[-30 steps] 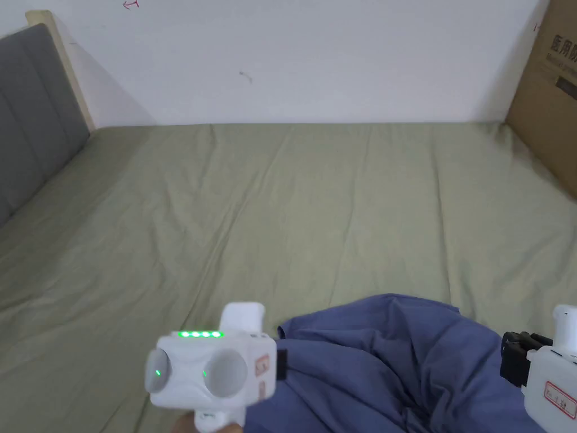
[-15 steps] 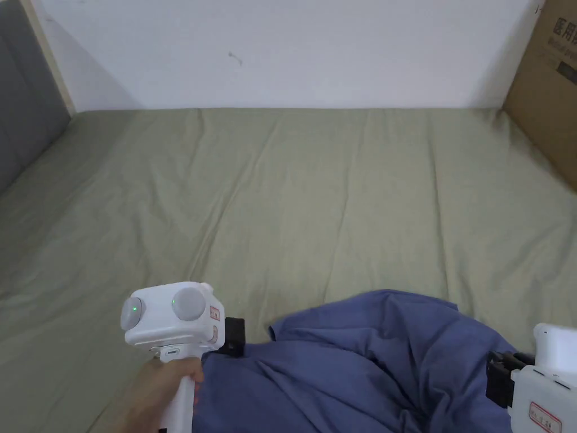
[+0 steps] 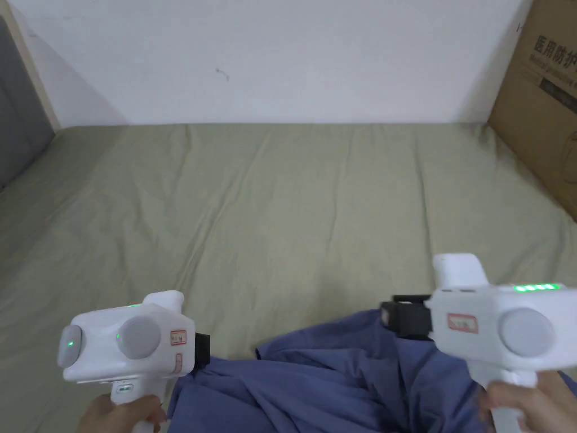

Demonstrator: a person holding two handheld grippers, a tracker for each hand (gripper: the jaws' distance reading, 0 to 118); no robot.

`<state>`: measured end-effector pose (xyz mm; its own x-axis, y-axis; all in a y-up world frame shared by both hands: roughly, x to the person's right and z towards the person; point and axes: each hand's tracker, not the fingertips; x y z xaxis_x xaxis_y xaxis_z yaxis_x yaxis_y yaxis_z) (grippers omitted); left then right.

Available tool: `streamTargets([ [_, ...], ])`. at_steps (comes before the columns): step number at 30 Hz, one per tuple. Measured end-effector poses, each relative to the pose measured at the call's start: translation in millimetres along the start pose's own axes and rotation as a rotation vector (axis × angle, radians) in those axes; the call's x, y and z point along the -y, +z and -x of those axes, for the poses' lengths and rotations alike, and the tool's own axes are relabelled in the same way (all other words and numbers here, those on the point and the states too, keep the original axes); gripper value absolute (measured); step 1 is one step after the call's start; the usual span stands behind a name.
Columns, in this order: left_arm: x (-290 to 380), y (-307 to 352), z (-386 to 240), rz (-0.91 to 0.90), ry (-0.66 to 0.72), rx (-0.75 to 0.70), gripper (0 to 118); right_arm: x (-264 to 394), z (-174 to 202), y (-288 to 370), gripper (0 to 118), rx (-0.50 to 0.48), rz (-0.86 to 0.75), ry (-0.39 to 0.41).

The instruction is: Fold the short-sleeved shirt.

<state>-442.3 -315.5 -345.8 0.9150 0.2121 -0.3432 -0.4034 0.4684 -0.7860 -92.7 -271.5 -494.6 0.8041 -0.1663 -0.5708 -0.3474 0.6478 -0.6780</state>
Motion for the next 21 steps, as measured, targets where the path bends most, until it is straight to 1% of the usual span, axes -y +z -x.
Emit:
streamTargets([
  [1,-0.3,6.9,-2.8,-0.013,-0.004,0.000,8,-11.9,-0.6,-18.4,101,-0.003,0.035,0.050],
  [3,2.6,19.7,-4.7,-0.037,-0.022,0.004,8,-32.0,4.3,-60.5,101,0.043,0.089,0.097],
  [7,6.4,30.4,-5.5,-0.057,-0.032,-0.002,8,-45.3,-7.7,-143.1,98,0.108,0.340,0.131],
  [8,7.3,32.3,-4.4,-0.057,-0.032,-0.001,8,-41.6,-8.2,-157.5,97,0.125,0.385,0.156],
  [10,6.3,32.0,-2.8,-0.058,-0.027,0.004,8,-33.1,-7.9,-181.9,96,0.174,0.476,0.242],
  [11,6.5,31.9,-2.8,-0.057,-0.028,0.001,8,-27.4,-9.7,-191.4,96,0.169,0.509,0.266],
  [12,6.1,31.6,-3.0,-0.058,-0.037,-0.004,8,-31.1,-12.1,-187.7,96,0.144,0.470,0.228],
  [13,5.3,31.4,-3.1,-0.054,-0.041,-0.009,8,-37.8,-12.2,-186.0,95,0.143,0.487,0.186],
  [14,5.5,31.7,-3.0,-0.057,-0.044,-0.012,8,-41.4,-11.2,-183.5,88,0.138,0.490,0.209],
  [15,5.5,31.6,-2.8,-0.059,-0.044,-0.014,8,-41.4,-9.3,-178.6,79,0.102,0.488,0.257],
  [16,5.1,31.5,-2.4,-0.054,-0.040,-0.014,8,-43.8,-7.3,-176.8,67,0.117,0.481,0.277],
  [17,3.7,30.4,-1.9,-0.053,-0.040,-0.011,8,-46.9,-5.2,-175.6,46,0.129,0.480,0.268],
  [18,3.8,30.3,-1.9,-0.057,-0.040,-0.014,8,-48.4,-3.4,-173.2,20,0.134,0.474,0.274],
  [19,4.0,30.8,-1.9,-0.056,-0.032,-0.021,8,-49.6,-2.1,-171.3,3,0.176,0.436,0.287],
  [20,3.6,31.3,-1.9,-0.058,-0.032,-0.025,8,-50.5,-2.6,-171.3,3,0.222,0.430,0.267],
  [21,3.1,32.4,-1.7,-0.061,-0.033,-0.028,8,-52.2,-7.6,-170.0,3,0.155,0.450,0.206],
])
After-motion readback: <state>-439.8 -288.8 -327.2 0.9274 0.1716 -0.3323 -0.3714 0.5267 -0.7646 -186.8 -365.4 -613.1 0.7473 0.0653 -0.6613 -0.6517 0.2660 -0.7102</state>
